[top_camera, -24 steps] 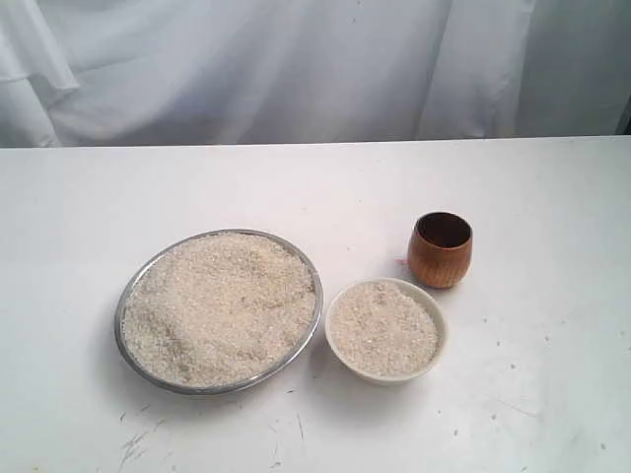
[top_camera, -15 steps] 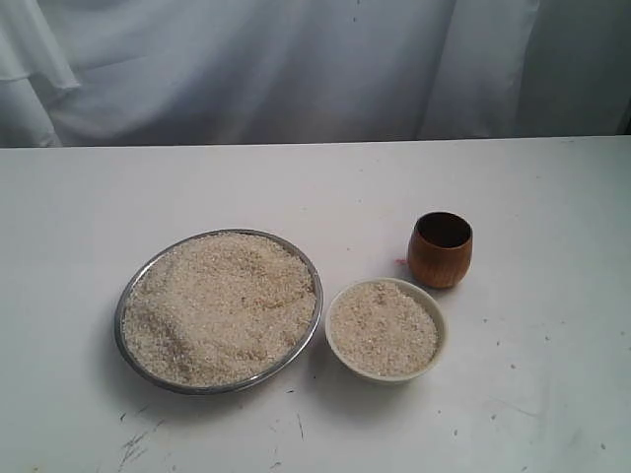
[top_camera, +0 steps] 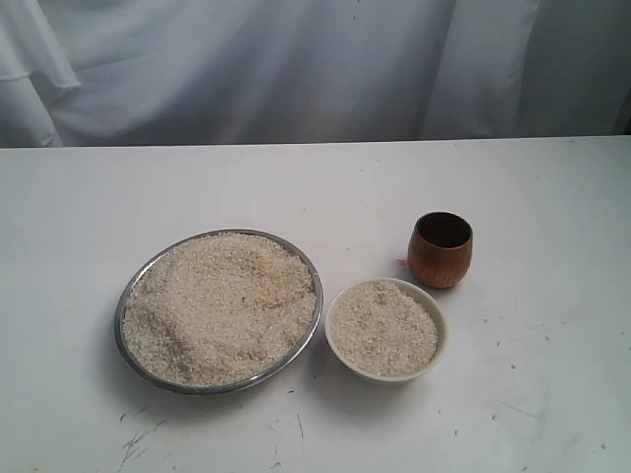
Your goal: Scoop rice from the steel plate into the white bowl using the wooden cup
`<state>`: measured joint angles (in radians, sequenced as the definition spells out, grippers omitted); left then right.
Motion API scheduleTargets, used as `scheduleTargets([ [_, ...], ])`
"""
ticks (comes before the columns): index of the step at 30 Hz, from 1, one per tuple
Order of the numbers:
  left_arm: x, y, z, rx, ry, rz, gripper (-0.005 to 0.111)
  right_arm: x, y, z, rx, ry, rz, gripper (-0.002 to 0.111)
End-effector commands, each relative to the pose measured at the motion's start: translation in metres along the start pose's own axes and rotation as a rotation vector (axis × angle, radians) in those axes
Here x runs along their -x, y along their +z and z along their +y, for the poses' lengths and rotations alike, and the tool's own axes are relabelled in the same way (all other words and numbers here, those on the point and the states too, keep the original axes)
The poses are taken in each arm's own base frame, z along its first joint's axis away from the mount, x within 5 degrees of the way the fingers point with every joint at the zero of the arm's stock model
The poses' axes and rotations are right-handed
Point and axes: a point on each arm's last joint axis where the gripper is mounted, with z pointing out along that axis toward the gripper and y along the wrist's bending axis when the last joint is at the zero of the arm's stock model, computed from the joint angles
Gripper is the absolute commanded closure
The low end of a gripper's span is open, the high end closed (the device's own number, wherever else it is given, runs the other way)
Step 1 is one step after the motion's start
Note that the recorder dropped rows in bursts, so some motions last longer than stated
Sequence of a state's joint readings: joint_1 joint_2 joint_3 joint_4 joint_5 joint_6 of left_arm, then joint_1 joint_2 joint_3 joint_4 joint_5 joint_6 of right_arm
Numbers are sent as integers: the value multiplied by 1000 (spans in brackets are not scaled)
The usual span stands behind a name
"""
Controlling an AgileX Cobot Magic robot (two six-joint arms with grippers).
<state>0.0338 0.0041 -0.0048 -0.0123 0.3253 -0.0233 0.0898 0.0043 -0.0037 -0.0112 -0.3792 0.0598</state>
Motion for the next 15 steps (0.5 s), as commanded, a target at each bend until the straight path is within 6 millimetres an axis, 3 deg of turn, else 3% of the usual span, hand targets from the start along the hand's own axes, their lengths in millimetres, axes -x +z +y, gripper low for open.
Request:
scheduleTargets([
  [1,-1,0,0,-3,1,-6,107,21,0,1,4,-1,-157,108],
  [9,-1,0,0,-3,1,-6,107,56,31,0,-18,48,-114,108],
  [15,-1,0,0,-3,1,-6,107,60,77,0,-25,46,-13,108],
])
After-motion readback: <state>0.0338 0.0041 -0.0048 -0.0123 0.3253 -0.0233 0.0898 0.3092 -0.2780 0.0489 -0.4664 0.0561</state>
